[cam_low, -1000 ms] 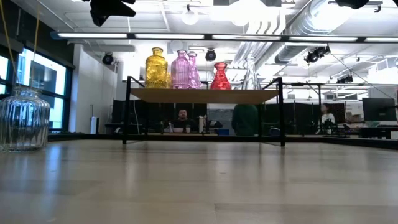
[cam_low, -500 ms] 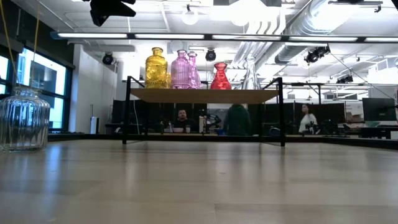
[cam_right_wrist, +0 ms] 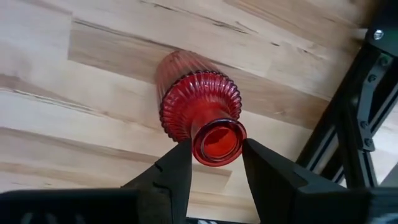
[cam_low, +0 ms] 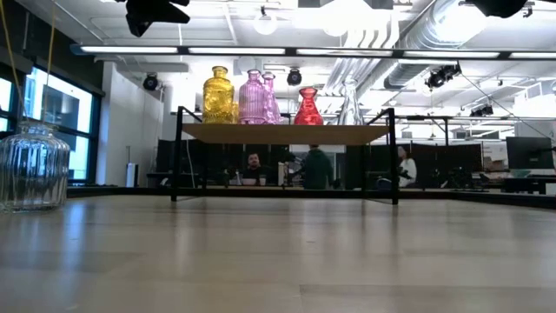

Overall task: Sort vases onto shelf
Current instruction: Put the red vase on the shelf

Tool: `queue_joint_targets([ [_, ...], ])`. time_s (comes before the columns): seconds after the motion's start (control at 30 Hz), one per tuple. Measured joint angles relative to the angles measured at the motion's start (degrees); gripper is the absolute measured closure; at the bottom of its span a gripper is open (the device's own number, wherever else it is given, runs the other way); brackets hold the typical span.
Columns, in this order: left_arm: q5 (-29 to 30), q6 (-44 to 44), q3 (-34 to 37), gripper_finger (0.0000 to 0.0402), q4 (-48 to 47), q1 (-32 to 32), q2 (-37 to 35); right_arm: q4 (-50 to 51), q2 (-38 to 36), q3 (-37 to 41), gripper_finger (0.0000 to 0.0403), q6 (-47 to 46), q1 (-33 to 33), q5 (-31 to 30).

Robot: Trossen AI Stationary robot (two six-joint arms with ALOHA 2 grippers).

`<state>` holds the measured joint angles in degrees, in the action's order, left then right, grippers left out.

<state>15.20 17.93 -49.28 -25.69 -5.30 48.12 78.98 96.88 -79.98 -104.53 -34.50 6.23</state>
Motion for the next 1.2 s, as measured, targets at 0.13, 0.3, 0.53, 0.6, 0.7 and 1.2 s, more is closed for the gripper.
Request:
queue_joint_targets([
  [0.13, 0.23, -0.02, 0.00, 0.0257, 0.02, 0.00, 0.00, 0.56, 0.33, -1.81, 0.0272, -0.23, 0.00, -1.54],
  [0.3, 0.57, -0.04, 0.00, 0.0257, 0.02, 0.00, 0.00, 1.20, 0.42, -3.55, 0.0272, -0.91, 0.00, -4.29],
  [0.53, 0.57, -0.04, 0.00, 0.0257, 0.02, 0.00, 0.00, 2.20, 0.42, -3.42, 0.0272, -2.17, -0.16, -4.99],
  [0.6, 0.57, -0.02, 0.00, 0.0257, 0.02, 0.00, 0.00, 2.20, 0.42, -3.42, 0.0272, -2.19, -0.41, -5.27],
  [0.7, 0.55, -0.04, 0.00, 0.0257, 0.02, 0.00, 0.00, 2.19, 0.40, -3.43, 0.0272, -2.58, -0.52, -5.33],
  [1.2, 4.67, -4.63, 0.00, 0.0257, 0.12, 0.46, -0.60, -8.58, 0.28, -3.53, 0.0272, -20.19, -10.63, -29.68],
])
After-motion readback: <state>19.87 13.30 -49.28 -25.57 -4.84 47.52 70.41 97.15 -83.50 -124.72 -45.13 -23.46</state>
